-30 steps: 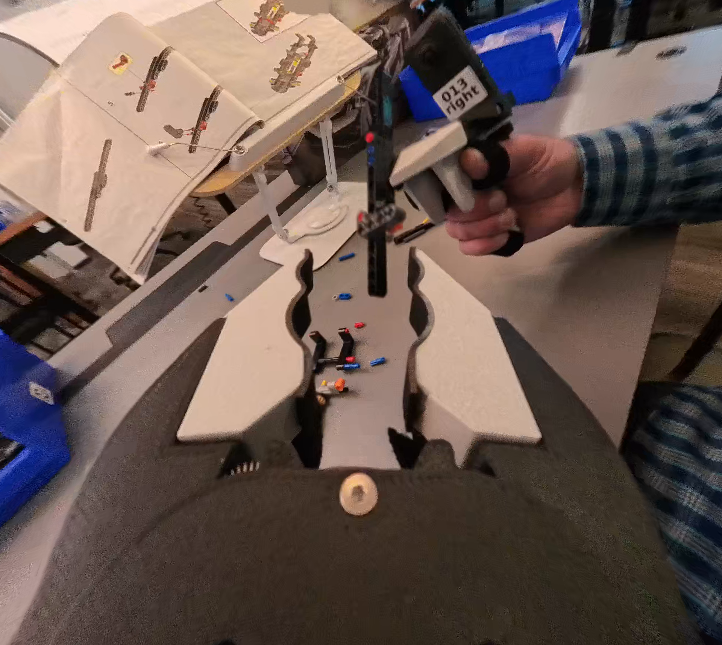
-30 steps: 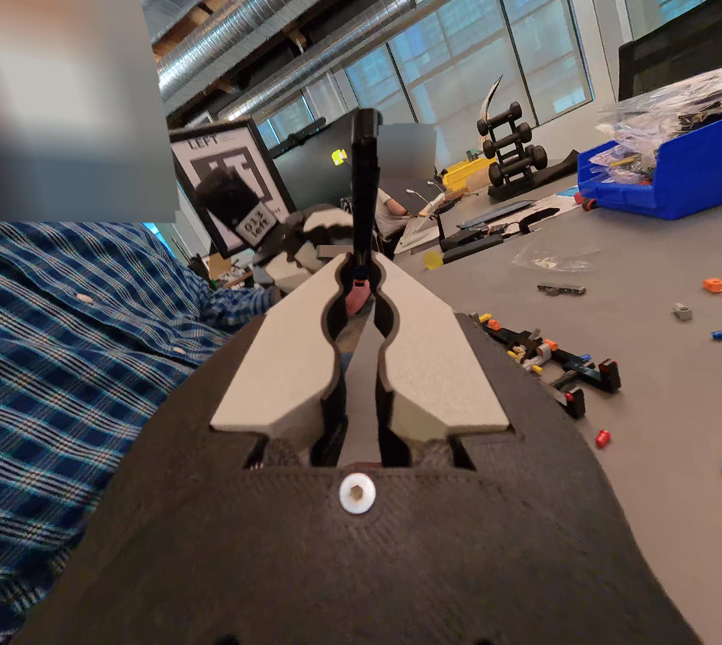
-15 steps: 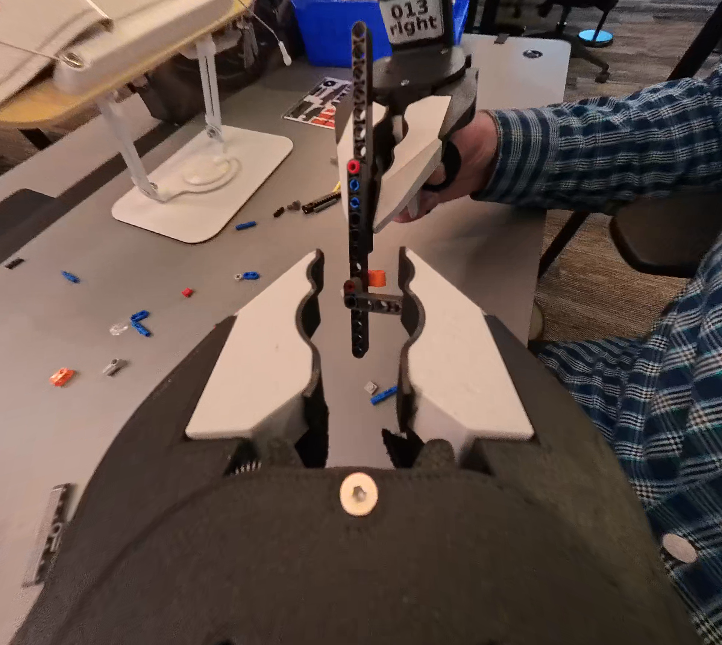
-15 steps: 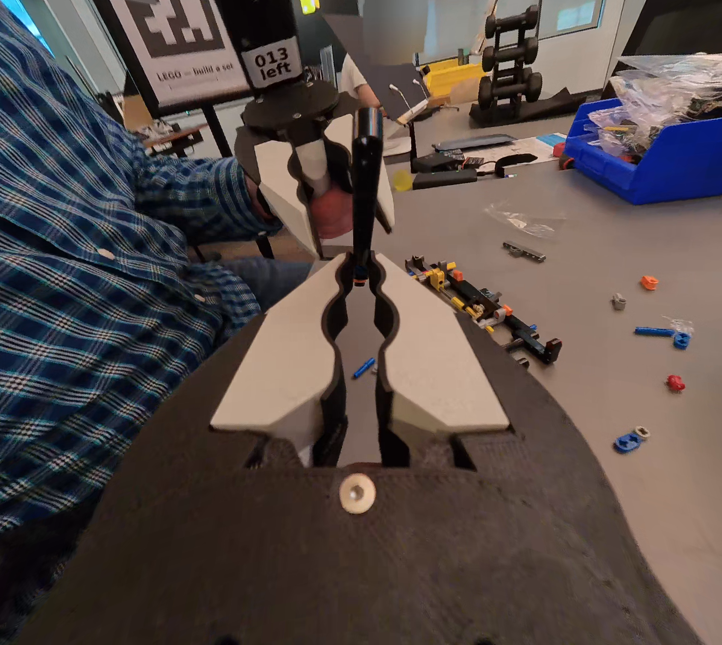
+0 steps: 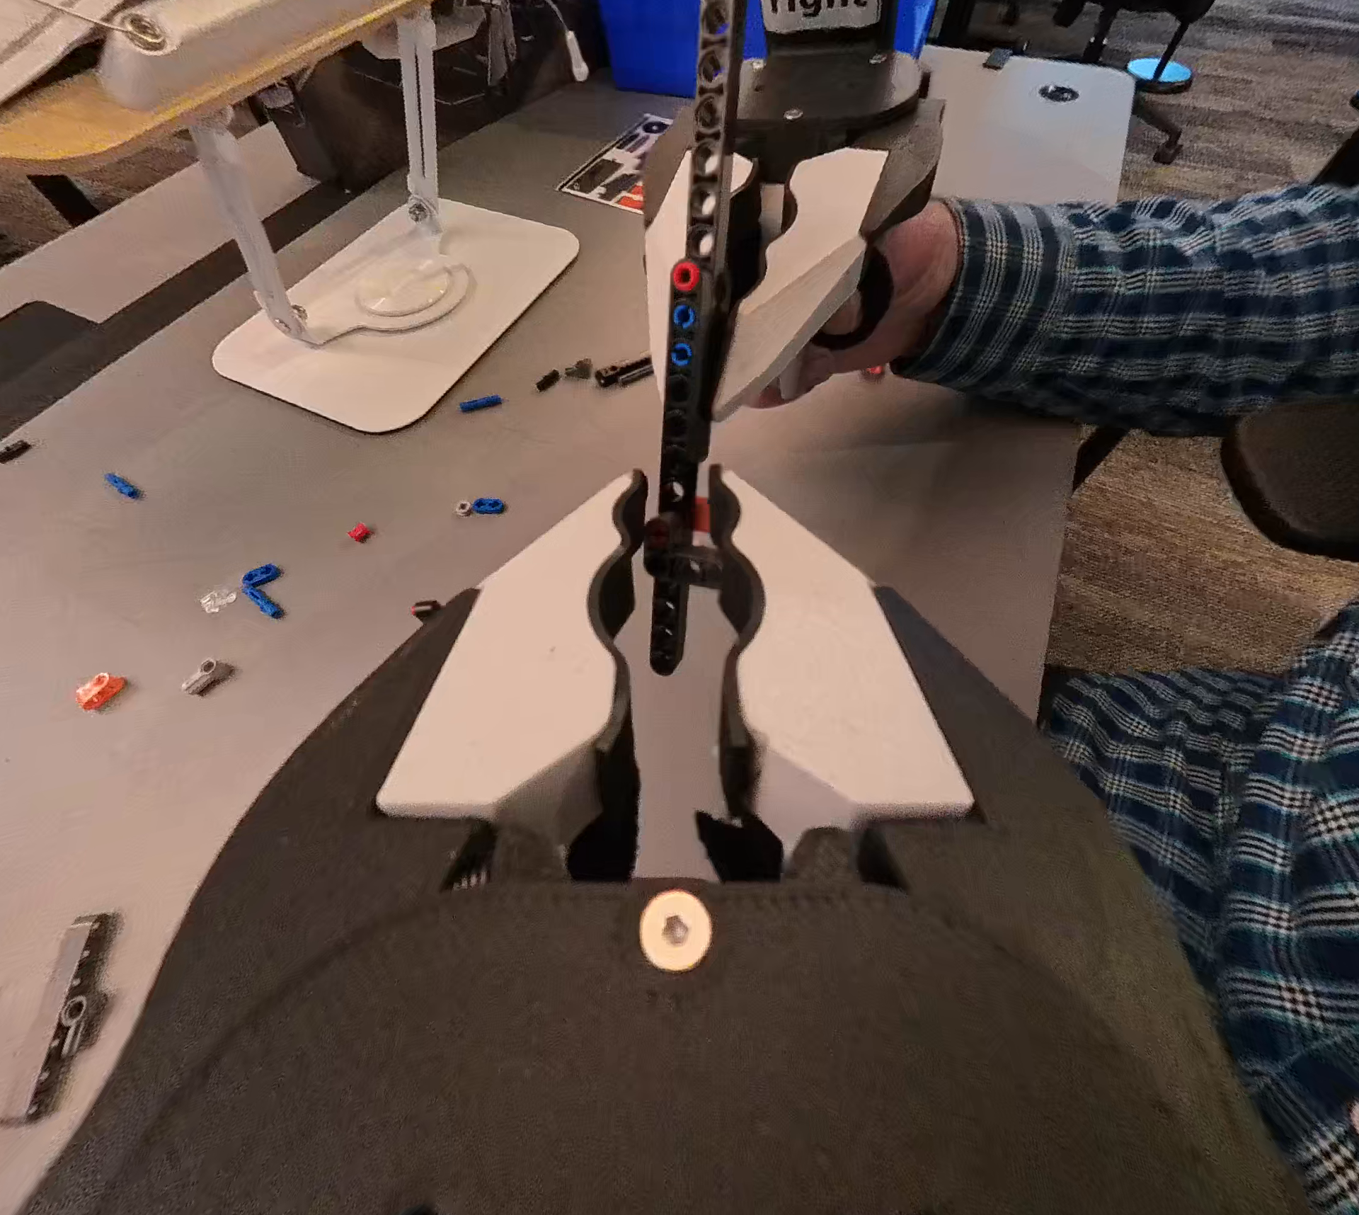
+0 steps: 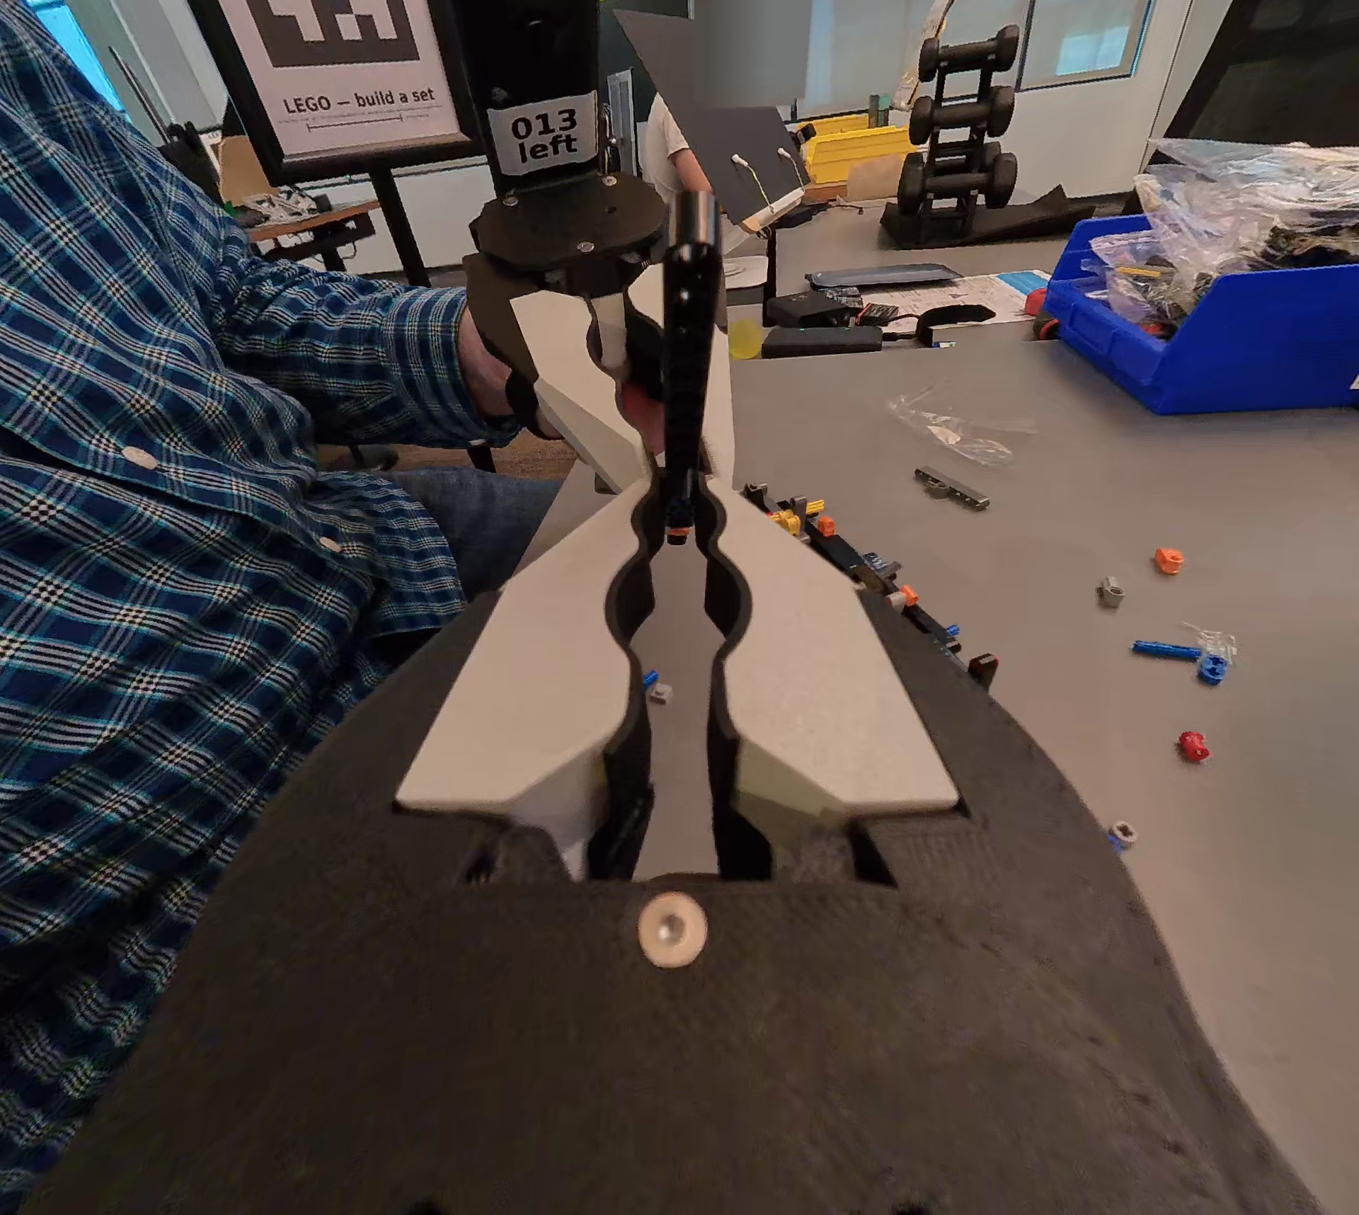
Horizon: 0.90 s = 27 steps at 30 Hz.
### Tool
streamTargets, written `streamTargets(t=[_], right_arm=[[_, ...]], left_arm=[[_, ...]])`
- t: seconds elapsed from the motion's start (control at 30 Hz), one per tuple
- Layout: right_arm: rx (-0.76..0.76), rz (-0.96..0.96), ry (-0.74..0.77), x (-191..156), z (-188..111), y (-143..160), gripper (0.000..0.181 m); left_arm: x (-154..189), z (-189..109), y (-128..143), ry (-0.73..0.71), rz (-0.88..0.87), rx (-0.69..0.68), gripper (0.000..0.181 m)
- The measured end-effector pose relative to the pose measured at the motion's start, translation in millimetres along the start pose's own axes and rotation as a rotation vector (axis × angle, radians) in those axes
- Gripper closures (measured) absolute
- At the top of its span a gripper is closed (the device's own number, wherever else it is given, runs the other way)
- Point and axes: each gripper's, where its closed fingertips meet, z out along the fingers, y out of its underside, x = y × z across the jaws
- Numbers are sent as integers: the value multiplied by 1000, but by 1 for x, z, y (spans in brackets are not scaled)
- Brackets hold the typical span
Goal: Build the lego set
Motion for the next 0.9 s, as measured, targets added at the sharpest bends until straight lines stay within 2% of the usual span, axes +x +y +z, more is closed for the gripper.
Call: streamTargets(t=[0.17,0.27,0.4,0.57,0.67,0.8,0.9], right_arm=[[81,44,1,13,-6,-11,176],[104,57,19,20,-11,-12,176],[128,68,38,24,-18,-10,176],[164,87,95,35,-30,-13,176],[206,123,128,45,-41,-15,176],[248,135,171,54,-54,-18,176],[281,141,200,59,-65,-22,176]], left_arm=[[-13,-5,-12,-28,-53,67,134],[-15,-8,-14,-17,-64,82,128],[-25,-10,-13,-47,-45,62,126],[-42,-1,-21,-95,36,20,113],[-52,8,-36,-99,93,10,113],[-58,15,-61,-33,151,12,113],[-67,18,-79,-21,186,25,122]])
